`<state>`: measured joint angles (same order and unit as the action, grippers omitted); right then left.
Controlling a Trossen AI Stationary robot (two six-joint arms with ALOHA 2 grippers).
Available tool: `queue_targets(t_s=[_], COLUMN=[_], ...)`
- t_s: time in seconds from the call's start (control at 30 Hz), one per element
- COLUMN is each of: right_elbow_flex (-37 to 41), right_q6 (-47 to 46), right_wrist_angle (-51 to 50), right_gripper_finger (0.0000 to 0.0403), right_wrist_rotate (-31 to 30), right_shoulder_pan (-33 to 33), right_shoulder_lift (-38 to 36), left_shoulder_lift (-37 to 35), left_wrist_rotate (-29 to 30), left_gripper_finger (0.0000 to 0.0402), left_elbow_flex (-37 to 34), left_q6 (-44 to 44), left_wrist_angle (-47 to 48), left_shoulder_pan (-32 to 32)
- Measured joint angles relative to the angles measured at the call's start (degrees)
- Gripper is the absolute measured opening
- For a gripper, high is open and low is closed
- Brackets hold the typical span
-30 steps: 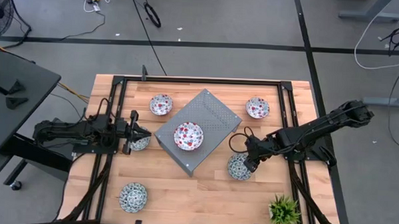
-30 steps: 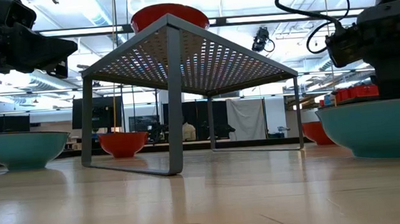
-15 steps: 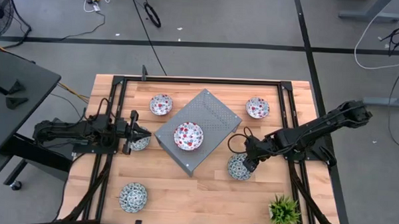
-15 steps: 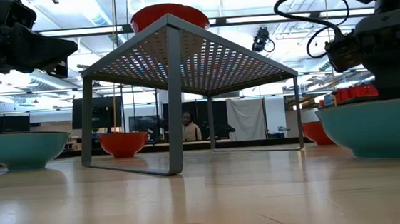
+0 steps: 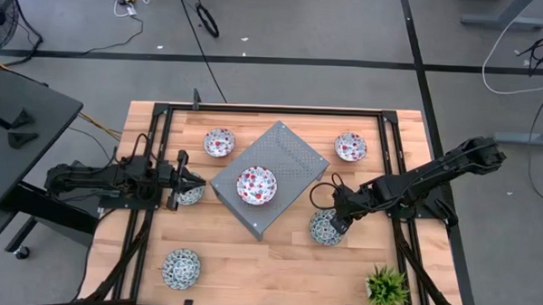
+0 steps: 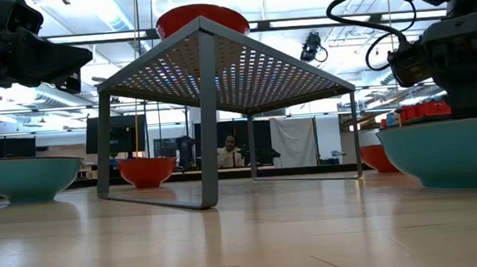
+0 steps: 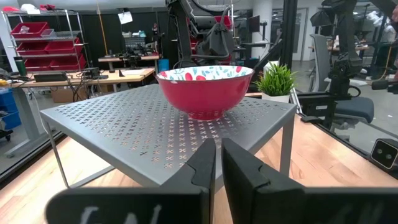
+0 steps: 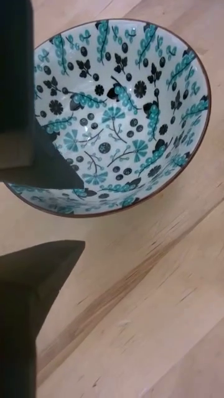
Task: Pick & Place Mini bowls
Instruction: Put the right blue patterned bowl on the shelf
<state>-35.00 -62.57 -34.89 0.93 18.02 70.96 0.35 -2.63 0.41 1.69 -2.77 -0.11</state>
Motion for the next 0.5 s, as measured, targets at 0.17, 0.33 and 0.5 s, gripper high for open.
queue_targets(t_s=[0.17,0.33,0.5], right_elbow_flex=[0.0,0.0,0.0], right_q6=[0.0,-0.03,-1.47], right_wrist_angle=[0.0,0.02,0.06], right_gripper_finger=[0.0103,0.0083,0.0067], right_wrist_rotate=[0.04,0.11,0.17], right_shoulder_pan=[0.0,0.0,0.0], right_shoulder_lift=[0.0,-0.02,-0.02], left_shoulder_lift=[0.01,0.01,0.01], left_wrist_rotate=[0.0,0.0,0.0], left_gripper_finger=[0.003,0.003,0.003], left_elbow_flex=[0.0,0.02,0.0], left_q6=[0.0,0.0,0.0], left_wrist_angle=[-0.02,0.0,-0.02], left_shoulder_pan=[0.01,0.01,0.01])
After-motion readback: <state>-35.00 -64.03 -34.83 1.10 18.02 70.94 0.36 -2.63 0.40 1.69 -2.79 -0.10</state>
